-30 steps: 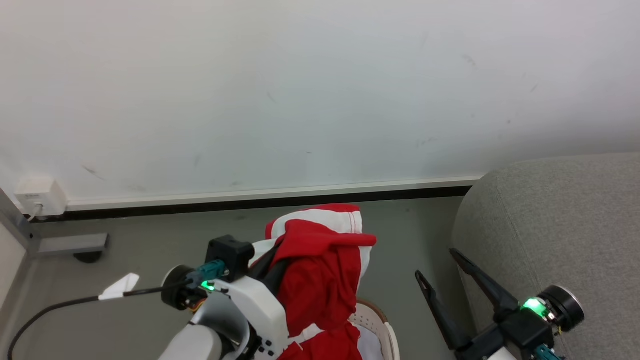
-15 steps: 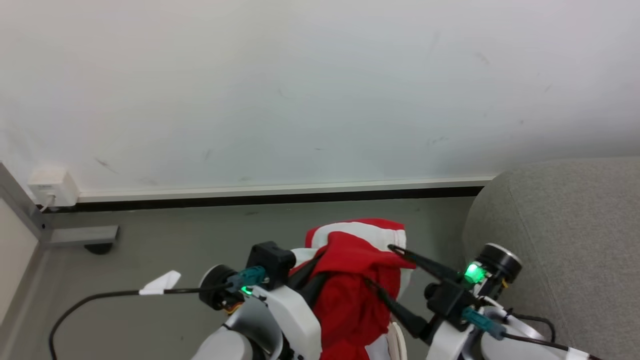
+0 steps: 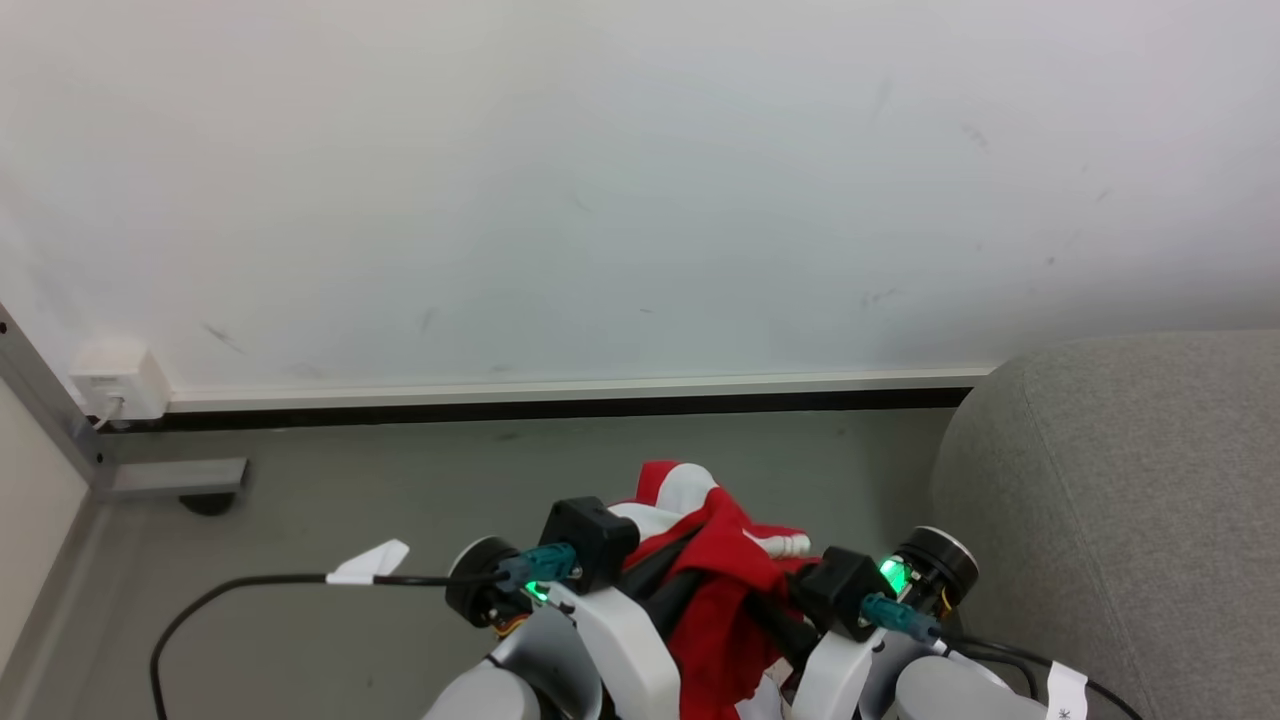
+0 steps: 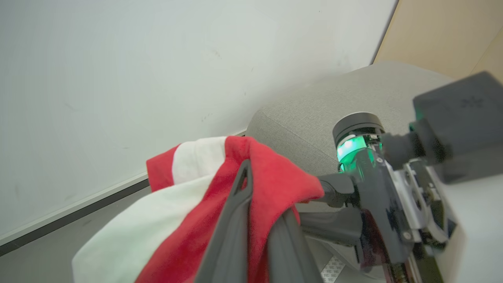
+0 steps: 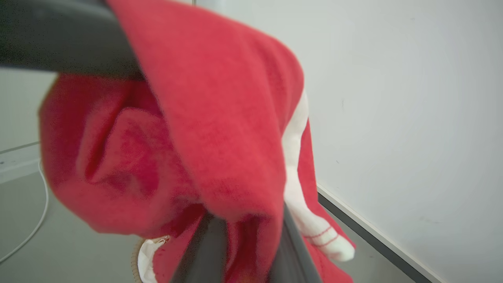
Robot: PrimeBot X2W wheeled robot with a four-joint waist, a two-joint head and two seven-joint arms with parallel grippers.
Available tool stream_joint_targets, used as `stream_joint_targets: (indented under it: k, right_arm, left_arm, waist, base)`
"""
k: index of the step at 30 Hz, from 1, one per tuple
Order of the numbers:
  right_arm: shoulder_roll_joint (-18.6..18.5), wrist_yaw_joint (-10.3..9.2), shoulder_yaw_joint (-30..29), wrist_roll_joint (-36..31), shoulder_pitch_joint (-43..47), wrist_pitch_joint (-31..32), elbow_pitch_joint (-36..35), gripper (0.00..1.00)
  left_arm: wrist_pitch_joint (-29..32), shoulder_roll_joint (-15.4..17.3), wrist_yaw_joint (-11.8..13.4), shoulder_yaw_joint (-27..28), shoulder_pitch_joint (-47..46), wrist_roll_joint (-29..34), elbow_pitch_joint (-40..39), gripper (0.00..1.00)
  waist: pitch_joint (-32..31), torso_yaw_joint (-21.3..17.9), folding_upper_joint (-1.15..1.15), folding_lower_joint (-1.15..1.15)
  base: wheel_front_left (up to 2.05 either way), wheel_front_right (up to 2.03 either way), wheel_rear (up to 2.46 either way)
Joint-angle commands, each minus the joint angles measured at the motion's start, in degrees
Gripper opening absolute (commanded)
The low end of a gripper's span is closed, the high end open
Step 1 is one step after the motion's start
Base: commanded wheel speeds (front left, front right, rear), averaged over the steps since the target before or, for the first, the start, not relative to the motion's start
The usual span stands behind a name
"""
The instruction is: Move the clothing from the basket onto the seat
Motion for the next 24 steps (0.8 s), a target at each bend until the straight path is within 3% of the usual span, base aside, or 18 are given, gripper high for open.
stream_joint_targets:
  k: [1, 5, 6, 7, 8, 16, 24]
  right_arm:
    - [0.01, -0.12, -0.38, 1.39, 0.45, -0.15, -0.06, 0.0]
    - [-0.64, -0.12, -2.32, 4.58, 1.21, -0.18, -1.27, 0.0]
    - [-1.01, -0.12, -3.08, 4.94, 1.27, -0.19, -1.48, 0.0]
    - [-1.24, -0.12, -3.98, 5.3, 1.42, -0.19, -1.65, 0.0]
    - [-1.46, -0.12, -4.84, 5.31, 1.47, -0.18, -1.82, 0.0]
    - [-2.87, -0.12, -15.44, 1.9, 3.3, -0.19, -3.96, 0.0]
    - [-4.17, -0.12, -22.09, -0.64, 6.11, -0.2, -7.13, 0.0]
  left_arm:
    - [-0.24, 0.22, -0.01, 0.16, -0.64, -0.18, 0.25, 0.0]
    - [-0.95, 0.9, 0.46, 0.5, -0.72, 0.16, 0.77, 0.04]
    - [-1.45, 1.05, 0.66, 0.61, -0.73, 0.54, 0.93, 0.34]
    - [-1.83, 1.17, 0.81, 0.62, -0.68, 0.86, 1.14, 0.73]
    - [-2.06, 1.17, 0.95, 0.58, -0.49, 0.86, 1.42, 1.0]
    - [-5.22, 1.57, 1.56, 0.44, 0.59, 1.5, 3.99, 1.0]
    - [-9.66, 0.95, 2.39, 0.38, 0.9, 2.14, 7.86, 1.0]
  waist:
    - [0.06, 0.04, -0.01, 0.0]
    - [0.35, 0.02, -0.01, 0.0]
    - [0.42, -0.02, -0.01, 0.0]
    - [0.48, -0.07, -0.01, 0.0]
    - [0.53, -0.14, -0.01, 0.0]
    - [0.86, -0.66, -0.01, 0.0]
    - [1.23, -1.74, -0.01, 0.0]
  base:
    - [0.0, 0.0, 0.0]
    - [0.0, 0.0, 0.0]
    - [0.0, 0.0, 0.0]
    - [0.0, 0.0, 0.0]
    - [0.0, 0.0, 0.0]
    - [0.0, 0.0, 0.0]
    - [0.0, 0.0, 0.0]
